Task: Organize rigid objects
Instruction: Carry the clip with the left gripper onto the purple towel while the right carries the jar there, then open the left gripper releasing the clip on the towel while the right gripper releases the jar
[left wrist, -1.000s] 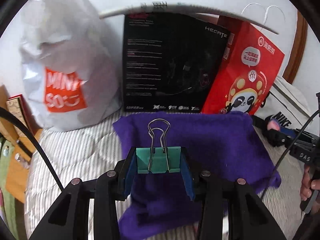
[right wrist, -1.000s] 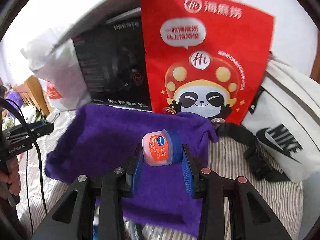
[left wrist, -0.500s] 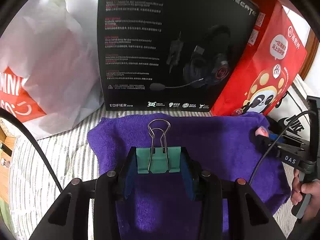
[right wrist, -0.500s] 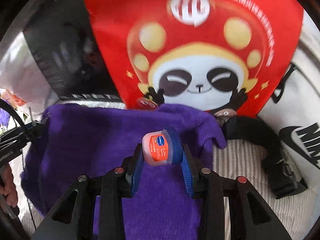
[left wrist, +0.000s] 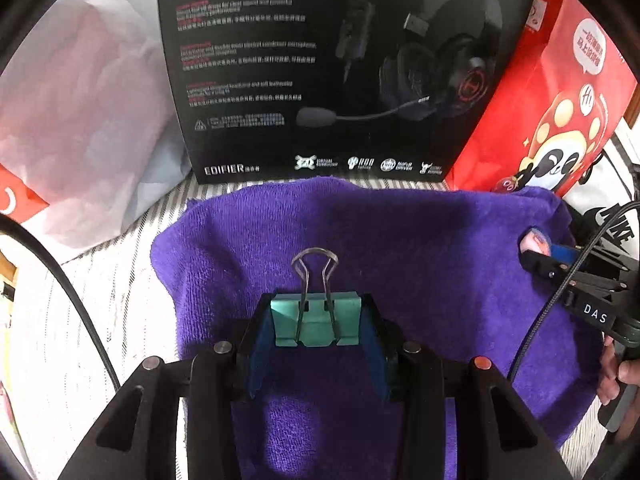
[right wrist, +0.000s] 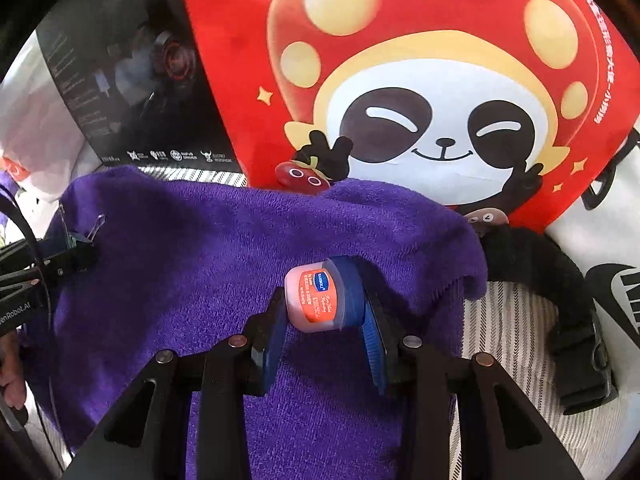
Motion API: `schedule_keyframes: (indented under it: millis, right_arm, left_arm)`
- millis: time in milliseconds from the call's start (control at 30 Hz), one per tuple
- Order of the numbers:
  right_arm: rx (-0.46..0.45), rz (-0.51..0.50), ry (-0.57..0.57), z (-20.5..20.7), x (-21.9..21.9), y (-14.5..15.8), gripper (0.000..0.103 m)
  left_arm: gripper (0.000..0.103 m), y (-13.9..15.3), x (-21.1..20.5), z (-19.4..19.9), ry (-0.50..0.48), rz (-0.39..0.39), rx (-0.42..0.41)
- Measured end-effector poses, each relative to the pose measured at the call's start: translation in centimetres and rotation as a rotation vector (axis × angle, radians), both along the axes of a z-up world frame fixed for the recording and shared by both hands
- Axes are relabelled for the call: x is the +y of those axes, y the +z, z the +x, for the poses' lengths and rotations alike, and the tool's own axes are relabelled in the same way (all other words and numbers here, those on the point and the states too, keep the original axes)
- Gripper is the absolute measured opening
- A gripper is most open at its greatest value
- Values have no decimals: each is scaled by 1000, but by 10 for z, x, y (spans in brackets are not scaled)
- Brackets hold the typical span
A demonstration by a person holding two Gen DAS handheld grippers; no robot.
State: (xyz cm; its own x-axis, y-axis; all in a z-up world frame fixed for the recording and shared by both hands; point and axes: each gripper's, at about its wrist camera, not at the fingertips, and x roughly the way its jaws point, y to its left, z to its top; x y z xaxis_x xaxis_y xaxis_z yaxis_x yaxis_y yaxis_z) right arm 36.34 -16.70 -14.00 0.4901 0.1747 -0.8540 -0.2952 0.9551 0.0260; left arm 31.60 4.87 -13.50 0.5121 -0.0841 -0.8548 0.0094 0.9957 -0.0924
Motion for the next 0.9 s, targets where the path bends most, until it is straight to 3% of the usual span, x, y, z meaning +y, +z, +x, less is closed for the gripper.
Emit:
schedule_keyframes:
  millis: [200, 400, 500, 600, 900]
  right_arm:
    - [5, 9, 11, -1, -4, -1, 39]
    - [45, 28, 56, -3, -1, -1, 66]
    - [46, -20, 59, -7, 5, -2, 67]
    - [18, -19, 57, -13, 3, 11, 67]
    - [-88, 13, 66, -52, -7, 72, 67]
  left_arm:
    - [39, 0, -3, 1, -14, 25, 2]
    - [43, -1, -17, 2, -33, 59, 7]
    - [53, -3, -23, -1, -35, 66, 1]
    - [53, -4, -35, -3, -36, 105, 6]
    - [53, 46, -27, -48, 10, 12, -24]
